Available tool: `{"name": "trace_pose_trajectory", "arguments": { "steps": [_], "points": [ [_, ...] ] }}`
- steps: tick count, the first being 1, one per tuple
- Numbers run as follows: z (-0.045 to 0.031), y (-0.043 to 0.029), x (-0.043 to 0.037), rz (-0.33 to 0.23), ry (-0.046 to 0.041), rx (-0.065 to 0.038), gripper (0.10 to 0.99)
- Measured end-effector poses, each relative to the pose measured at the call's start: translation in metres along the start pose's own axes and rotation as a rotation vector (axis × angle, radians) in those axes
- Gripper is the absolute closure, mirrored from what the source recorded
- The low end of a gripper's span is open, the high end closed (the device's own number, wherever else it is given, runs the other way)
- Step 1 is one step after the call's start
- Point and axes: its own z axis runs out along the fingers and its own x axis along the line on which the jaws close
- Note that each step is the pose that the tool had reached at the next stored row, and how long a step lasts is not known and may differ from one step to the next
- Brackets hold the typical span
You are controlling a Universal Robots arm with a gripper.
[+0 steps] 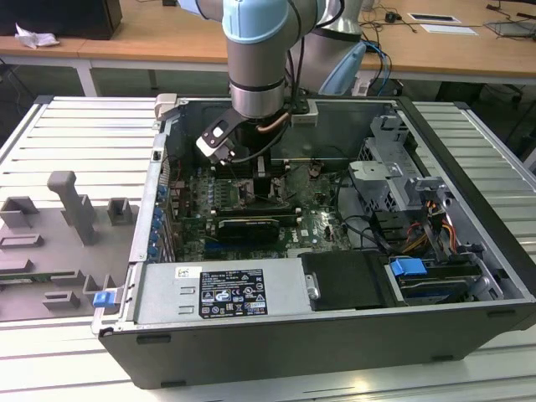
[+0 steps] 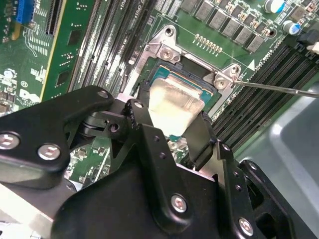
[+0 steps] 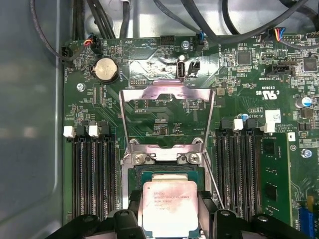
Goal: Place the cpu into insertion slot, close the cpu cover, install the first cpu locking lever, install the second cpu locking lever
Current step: 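Place the cpu into insertion slot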
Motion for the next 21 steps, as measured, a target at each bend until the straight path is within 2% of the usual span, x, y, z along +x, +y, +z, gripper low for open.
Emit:
{"name": "trace_pose_trajectory", "arguments": {
  "steps": [4, 9, 14, 15, 17, 21],
  "points": [
    [0.0015, 0.0005, 0.0006, -0.024, 0.0021, 0.000, 0.557],
    [0.0050, 0.0002, 0.0006, -0.024, 0.0020, 0.001, 0.557],
    [0.0052, 0.0002, 0.0005, -0.024, 0.0017, 0.001, 0.557],
    [0.0052, 0.0002, 0.0005, -0.024, 0.0019, 0.001, 0.478],
    [0.0051, 0.0002, 0.0006, -0.024, 0.0020, 0.001, 0.478],
    [-0.0060, 0.0011, 0.0008, -0.024, 0.0019, 0.001, 0.478]
  ]
}}
